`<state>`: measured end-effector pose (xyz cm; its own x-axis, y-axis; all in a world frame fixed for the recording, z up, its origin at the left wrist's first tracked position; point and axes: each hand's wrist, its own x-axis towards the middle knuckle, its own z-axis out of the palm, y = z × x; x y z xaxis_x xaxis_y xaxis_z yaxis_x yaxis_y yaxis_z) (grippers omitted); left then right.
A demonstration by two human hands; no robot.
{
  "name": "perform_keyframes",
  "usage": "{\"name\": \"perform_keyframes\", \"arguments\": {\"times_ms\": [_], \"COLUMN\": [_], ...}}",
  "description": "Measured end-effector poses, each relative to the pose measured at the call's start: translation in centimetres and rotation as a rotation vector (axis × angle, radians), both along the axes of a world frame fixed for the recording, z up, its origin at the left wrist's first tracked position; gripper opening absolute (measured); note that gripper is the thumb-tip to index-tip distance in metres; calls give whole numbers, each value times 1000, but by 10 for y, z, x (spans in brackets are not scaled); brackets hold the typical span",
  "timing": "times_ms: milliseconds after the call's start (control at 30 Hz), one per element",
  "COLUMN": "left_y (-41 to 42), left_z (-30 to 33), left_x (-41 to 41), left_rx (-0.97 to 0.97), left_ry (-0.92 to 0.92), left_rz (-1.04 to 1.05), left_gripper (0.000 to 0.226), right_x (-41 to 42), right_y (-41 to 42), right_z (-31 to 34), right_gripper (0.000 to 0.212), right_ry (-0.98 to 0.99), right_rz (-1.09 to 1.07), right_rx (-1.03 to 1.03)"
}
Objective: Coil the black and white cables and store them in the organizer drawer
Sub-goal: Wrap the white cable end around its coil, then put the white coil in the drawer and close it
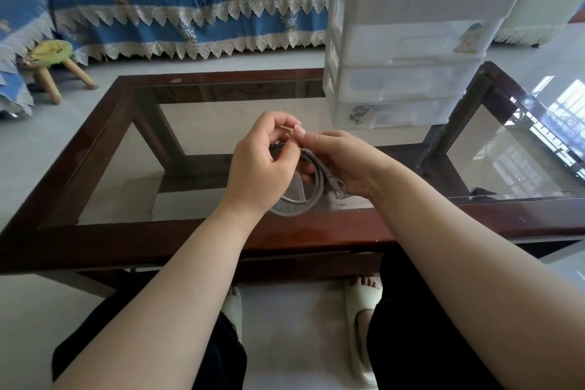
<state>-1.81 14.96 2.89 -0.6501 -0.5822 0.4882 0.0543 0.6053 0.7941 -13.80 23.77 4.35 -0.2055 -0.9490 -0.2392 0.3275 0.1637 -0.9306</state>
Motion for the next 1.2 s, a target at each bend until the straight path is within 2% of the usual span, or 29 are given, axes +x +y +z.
{"name": "perform_keyframes", "arguments": {"times_ms": [200, 333, 367, 467, 567, 633, 733, 767, 867, 900, 1000, 1133, 1200], "left_y": [-1, -9, -8, -4, 1, 5, 12, 13, 11, 10, 12, 13, 9], "left_z": [-4, -5, -4, -4, -4, -4, -7, -8, -8, -9, -12, -17, -21], "left_x": [-8, -14, -16, -26, -36, -43, -56, -60, -71, -73, -88, -105, -110], "left_rx": [68, 104, 137, 235, 467, 533, 560, 645, 1063, 1135, 1135, 990, 922], "left_ry": [-50, -152, -183, -251, -238, -282, -369, -376, -310, -288, -241, -257, -285], "left_rz": [-44, -51, -57, -11, 9, -12, -58, -91, -258, -290, -265, -109, -51], "left_gripper": [27, 29, 30, 34, 53, 60, 35, 28, 12, 8, 9, 19, 21], "right_x": [-4, -9, -11, -18, -29, -38, -54, -61, -82, -87, -99, -121, -137], "right_y": [2, 3, 5, 9, 12, 16, 22, 24, 27, 28, 26, 19, 15], "right_z": [-1, -4, -4, -3, -5, -7, -10, -12, -23, -27, -35, -35, -28], "right_gripper": [23, 47, 46, 24, 21, 22, 26, 25, 14, 12, 14, 29, 25], "right_ry": [21, 37, 61, 116, 112, 120, 93, 80, 40, 37, 112, 340, 199], "right_rz": [-108, -145, -149, -230, -349, -400, -475, -516, -653, -683, -708, -781, -904], "right_rx": [1, -3, -7, -5, -24, -30, -34, -44, -38, -13, 74, 199, 120]}}
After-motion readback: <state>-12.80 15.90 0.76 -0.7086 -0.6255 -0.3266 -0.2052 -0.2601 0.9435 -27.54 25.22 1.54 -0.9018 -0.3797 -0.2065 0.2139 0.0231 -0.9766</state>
